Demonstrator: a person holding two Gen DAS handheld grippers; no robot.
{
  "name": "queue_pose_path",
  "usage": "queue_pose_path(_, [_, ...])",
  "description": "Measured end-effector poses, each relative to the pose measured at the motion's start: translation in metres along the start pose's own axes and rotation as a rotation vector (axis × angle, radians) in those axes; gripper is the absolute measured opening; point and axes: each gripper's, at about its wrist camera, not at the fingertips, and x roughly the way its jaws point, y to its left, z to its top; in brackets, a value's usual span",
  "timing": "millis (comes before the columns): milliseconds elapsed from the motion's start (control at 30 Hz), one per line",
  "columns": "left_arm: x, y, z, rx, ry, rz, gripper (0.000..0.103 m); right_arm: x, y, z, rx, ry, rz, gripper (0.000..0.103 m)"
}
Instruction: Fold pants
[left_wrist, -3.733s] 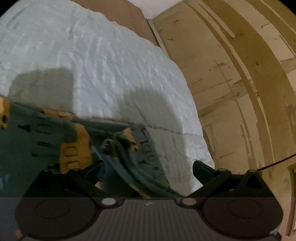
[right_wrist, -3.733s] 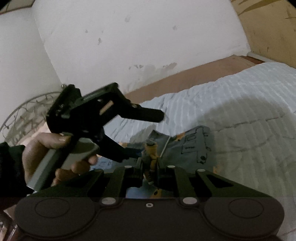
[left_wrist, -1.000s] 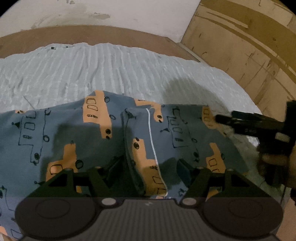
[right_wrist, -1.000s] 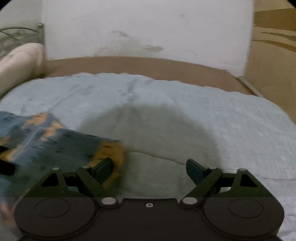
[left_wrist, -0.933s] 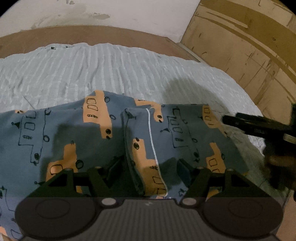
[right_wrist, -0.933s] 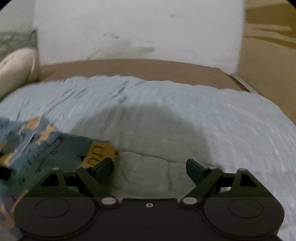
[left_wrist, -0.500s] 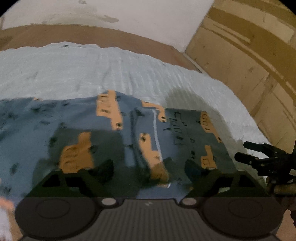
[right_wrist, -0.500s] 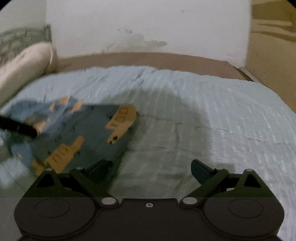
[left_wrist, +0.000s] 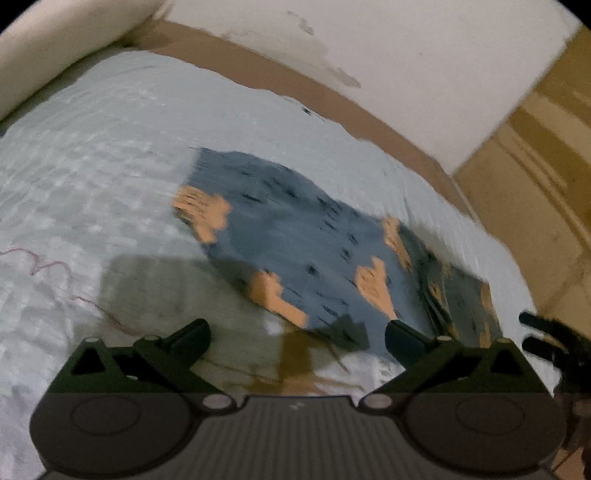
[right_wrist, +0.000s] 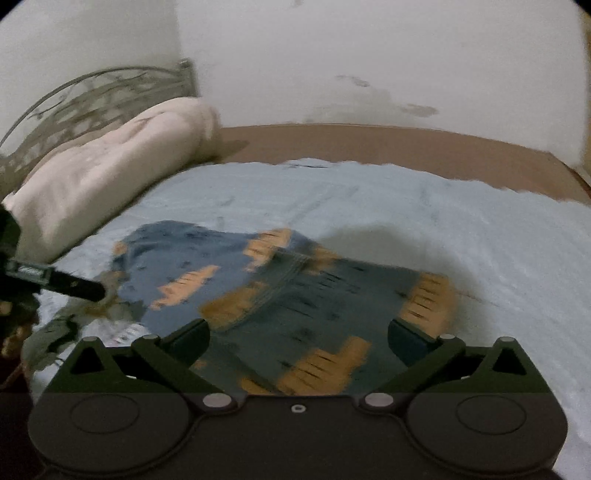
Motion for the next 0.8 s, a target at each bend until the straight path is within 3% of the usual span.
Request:
queue_pose_path(333, [0.032,0.042,0.021,-0.188,-0.085,-0.154,0.102,0.034,0.077,0.052,-0.151,0.014,0.09,0.102])
queue_pose_path(433, [0.042,0.053,0.029,-0.25,-0.115,-0.191,0.102,0.042,0.09,0.065,-0.164,0.015,0.097,0.102])
queue_pose_path(633, [0.059,0.059,0.045,-0.283,-0.161,-0.226,0.101,0.059,0.102,0.079,-0.194,0.03,0.103,0.102])
queue_pose_path(800, [0.06,0.059,0.043,-0.222,-0.157,-0.27,0.079,0.078,0.103,0.105,-0.223,0.033,0.147,0.102])
